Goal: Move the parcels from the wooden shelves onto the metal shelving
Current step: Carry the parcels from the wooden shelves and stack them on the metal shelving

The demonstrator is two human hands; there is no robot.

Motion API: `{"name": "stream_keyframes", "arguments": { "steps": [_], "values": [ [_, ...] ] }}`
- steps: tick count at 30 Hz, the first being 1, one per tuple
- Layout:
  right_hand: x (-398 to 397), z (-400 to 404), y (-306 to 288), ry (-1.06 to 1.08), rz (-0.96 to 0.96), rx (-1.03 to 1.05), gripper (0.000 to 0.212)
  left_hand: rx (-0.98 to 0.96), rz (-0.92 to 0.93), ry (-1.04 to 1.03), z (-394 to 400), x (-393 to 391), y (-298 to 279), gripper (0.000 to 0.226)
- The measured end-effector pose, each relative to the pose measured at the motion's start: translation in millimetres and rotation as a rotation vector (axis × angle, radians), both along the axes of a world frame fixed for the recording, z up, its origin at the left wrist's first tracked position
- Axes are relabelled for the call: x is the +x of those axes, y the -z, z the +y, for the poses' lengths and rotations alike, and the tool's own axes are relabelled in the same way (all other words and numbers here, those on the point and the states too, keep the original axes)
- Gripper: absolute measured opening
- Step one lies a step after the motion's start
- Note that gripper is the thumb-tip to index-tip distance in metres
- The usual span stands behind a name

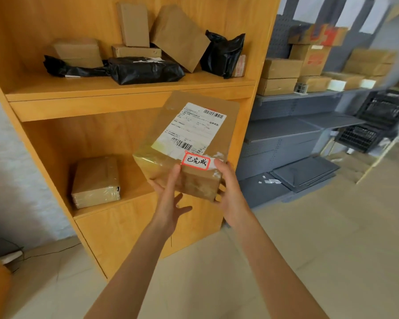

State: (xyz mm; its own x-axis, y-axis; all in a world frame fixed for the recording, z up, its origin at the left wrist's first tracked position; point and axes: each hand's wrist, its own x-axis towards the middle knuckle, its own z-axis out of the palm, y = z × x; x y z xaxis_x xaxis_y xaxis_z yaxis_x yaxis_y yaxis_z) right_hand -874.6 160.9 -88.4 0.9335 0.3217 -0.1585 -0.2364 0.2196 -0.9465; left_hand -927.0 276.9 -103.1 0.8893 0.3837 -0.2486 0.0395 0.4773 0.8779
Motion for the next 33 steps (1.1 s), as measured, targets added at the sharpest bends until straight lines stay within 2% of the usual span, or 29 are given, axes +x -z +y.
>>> {"name": "stream_keyframes", "arguments": {
  "steps": [2,4,7,9,11,12,15,17,19,23,29,33],
  "values": [
    [5.1,-21.1,-5.5,0.04,0.022,-0.037,0.095,-0.002,-0.004,-0.044,7.5,4.3,-3.4,0.136],
    [10.0,-41.9,-9.5,0.091,0.037,-0.049,0.077,0.021,-0.023,-0.06,16.5,9.8,-6.0,0.133],
    [18.3,-69.0,-12.2,0.133,0.061,-0.039,0.043,0.131,-0.042,0.056,19.5,19.2,-16.6,0.107],
    [25.4,-83.9,-12.5,0.129,0.055,-0.035,0.039,0.172,-0.045,0.145,10.9,25.0,-24.6,0.09],
    [34.6,-96.6,-12.7,0.132,0.045,-0.022,0.038,0.184,-0.043,0.165,-5.0,31.8,-30.8,0.053],
    [41.3,-102.8,-11.6,0.138,0.04,-0.016,0.036,0.195,-0.033,0.163,-13.7,37.2,-32.0,0.043],
    [64.1,-122.2,-12.3,0.149,0.016,0.023,0.025,0.252,0.007,0.125,-42.3,59.0,-31.8,0.04],
    [82.8,-138.0,-14.0,0.149,-0.033,0.035,0.02,0.269,0.011,0.111,-64.1,78.5,-31.5,0.027],
    [102.8,-157.9,-17.8,0.142,-0.085,0.018,0.025,0.277,0.003,0.108,-89.0,100.7,-32.8,0.018],
    [148.2,-208.2,-31.2,0.145,-0.142,-0.011,0.067,0.328,-0.091,0.12,-146.2,144.8,-46.4,0.016],
    [212.0,-273.8,-46.2,0.153,-0.191,-0.002,0.081,0.392,-0.186,0.129,-213.3,208.4,-61.7,0.015],
    [250.9,-302.9,-54.6,0.154,-0.235,0.025,0.074,0.398,-0.233,0.114,-243.9,251.8,-67.9,0.028]
  ]
}}
